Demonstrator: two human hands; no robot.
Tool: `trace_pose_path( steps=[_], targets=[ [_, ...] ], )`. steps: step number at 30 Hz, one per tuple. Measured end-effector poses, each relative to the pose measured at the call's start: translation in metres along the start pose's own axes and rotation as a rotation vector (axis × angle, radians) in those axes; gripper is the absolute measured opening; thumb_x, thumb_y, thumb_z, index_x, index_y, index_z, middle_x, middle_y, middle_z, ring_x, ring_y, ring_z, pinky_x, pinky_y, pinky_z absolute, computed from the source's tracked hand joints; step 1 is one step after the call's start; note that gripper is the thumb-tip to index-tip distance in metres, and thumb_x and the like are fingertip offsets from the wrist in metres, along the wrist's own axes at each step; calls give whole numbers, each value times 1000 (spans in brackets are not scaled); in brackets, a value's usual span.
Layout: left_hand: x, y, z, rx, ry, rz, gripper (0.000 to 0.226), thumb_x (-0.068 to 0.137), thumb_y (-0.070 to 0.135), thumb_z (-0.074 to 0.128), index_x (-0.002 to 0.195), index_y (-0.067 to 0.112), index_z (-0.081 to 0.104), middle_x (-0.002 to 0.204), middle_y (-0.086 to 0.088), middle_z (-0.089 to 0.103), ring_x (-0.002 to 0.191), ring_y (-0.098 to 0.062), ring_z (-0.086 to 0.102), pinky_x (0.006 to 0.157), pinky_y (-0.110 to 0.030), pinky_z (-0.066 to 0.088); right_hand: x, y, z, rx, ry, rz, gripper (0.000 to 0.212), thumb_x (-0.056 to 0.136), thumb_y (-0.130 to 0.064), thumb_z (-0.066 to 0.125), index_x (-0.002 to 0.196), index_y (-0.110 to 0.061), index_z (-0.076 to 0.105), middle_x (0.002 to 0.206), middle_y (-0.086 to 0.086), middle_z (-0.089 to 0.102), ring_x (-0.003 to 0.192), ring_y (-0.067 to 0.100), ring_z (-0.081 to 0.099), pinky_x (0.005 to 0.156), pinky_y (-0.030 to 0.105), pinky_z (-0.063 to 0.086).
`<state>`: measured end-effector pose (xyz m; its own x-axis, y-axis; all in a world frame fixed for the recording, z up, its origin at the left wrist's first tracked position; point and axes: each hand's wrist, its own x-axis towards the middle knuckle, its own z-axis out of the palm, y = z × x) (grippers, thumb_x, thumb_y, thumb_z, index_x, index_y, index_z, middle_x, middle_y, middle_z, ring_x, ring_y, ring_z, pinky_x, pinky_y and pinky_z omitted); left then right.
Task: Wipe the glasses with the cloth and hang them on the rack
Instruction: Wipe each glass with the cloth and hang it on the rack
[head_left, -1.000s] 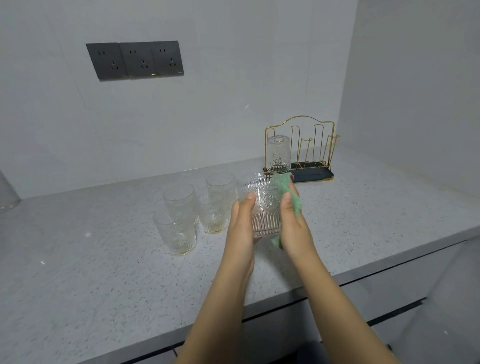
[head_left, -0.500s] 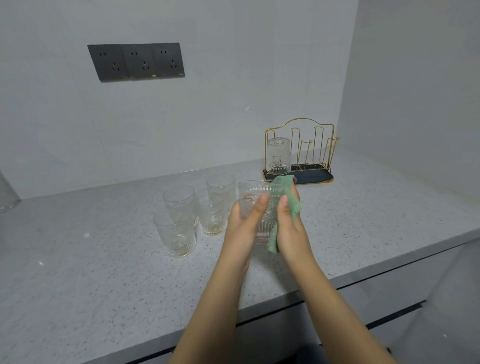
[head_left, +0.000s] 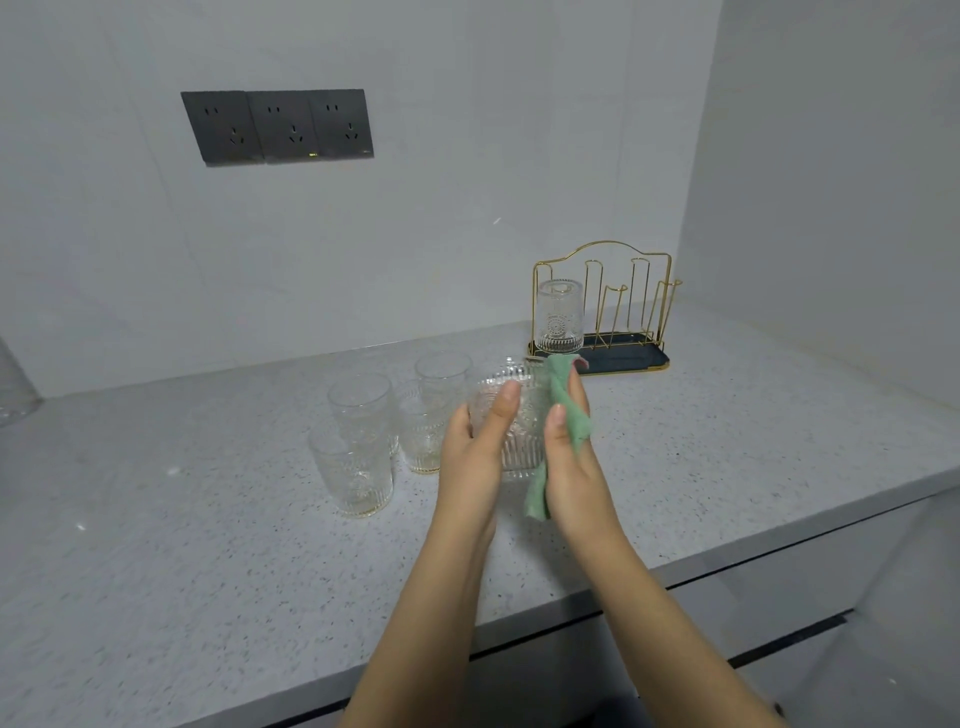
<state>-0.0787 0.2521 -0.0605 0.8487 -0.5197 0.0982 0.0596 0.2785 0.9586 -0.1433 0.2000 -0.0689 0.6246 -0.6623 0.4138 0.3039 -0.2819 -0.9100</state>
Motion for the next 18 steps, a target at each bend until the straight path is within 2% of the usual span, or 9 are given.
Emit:
trace_pose_path(
  steps=[2, 5, 6, 8, 10, 12, 14, 16, 18],
  targets=[
    [0, -2, 0, -2, 14, 1, 116, 55, 84, 69, 142, 11, 44, 144, -6, 52, 133, -19, 50, 114, -44, 37, 1, 4, 1, -18, -2, -31, 54, 94, -47, 26, 145, -36, 11, 153, -16, 19, 138, -5, 20, 108, 6, 20],
    [-8, 6, 1, 14, -57, 5, 77, 82, 67, 58, 140, 17, 47, 138, 9, 53, 127, -5, 50, 110, -28, 35, 12, 1, -3, -26, 21, -5, 58, 93, -47, 24, 147, -30, 16, 153, -9, 26, 136, -2, 26, 110, 10, 22],
    [-8, 3, 1, 29, -101, -10, 70, 83, 62, 60, 138, 20, 48, 132, 12, 56, 121, -1, 53, 105, -25, 37, 14, -1, -4, -25, 27, 15, 62, 90, -49, 23, 148, -29, 16, 152, -9, 27, 135, -2, 27, 108, 8, 23],
    [-5, -2, 0, 54, -143, -43, 76, 71, 60, 76, 131, 20, 52, 125, 10, 63, 114, -2, 60, 101, -28, 44, 14, -3, -4, -19, 26, 6, 61, 92, -51, 23, 148, -29, 13, 152, -10, 25, 135, -3, 26, 104, 2, 23],
    [0, -2, -2, 1, -138, -63, 85, 61, 54, 83, 130, 15, 54, 127, 1, 66, 118, -12, 63, 103, -35, 47, 9, 1, -1, -49, 3, -39, 60, 94, -47, 25, 149, -27, 10, 155, -12, 18, 138, -4, 20, 110, 8, 20],
    [-1, 2, -1, -77, -69, -63, 88, 65, 46, 85, 136, 11, 48, 137, 1, 57, 127, -13, 55, 107, -31, 41, 3, 3, 3, -82, -15, -64, 59, 92, -44, 27, 147, -31, 10, 156, -14, 14, 139, -7, 17, 111, 10, 17],
    [-4, 1, 1, -106, -9, -22, 83, 74, 43, 75, 142, 11, 39, 141, 3, 48, 133, -13, 47, 105, -25, 37, 1, 1, 3, -99, -18, -49, 50, 95, -45, 26, 142, -39, 12, 156, -12, 15, 139, -5, 17, 108, 5, 16],
    [-9, -1, 2, -66, -25, -3, 92, 76, 56, 68, 148, 11, 34, 149, 4, 42, 138, -12, 41, 109, -25, 33, 8, -5, -4, -70, -7, 71, 45, 98, -47, 22, 142, -38, 21, 153, -7, 24, 141, 6, 23, 103, 5, 17],
    [-9, -1, 2, -52, -48, -20, 119, 59, 79, 68, 151, 14, 32, 154, 3, 39, 140, -11, 39, 118, -34, 27, 14, -10, -11, -9, 0, 234, 51, 97, -47, 18, 144, -28, 29, 147, -2, 37, 135, 9, 32, 97, 11, 24]
  ],
)
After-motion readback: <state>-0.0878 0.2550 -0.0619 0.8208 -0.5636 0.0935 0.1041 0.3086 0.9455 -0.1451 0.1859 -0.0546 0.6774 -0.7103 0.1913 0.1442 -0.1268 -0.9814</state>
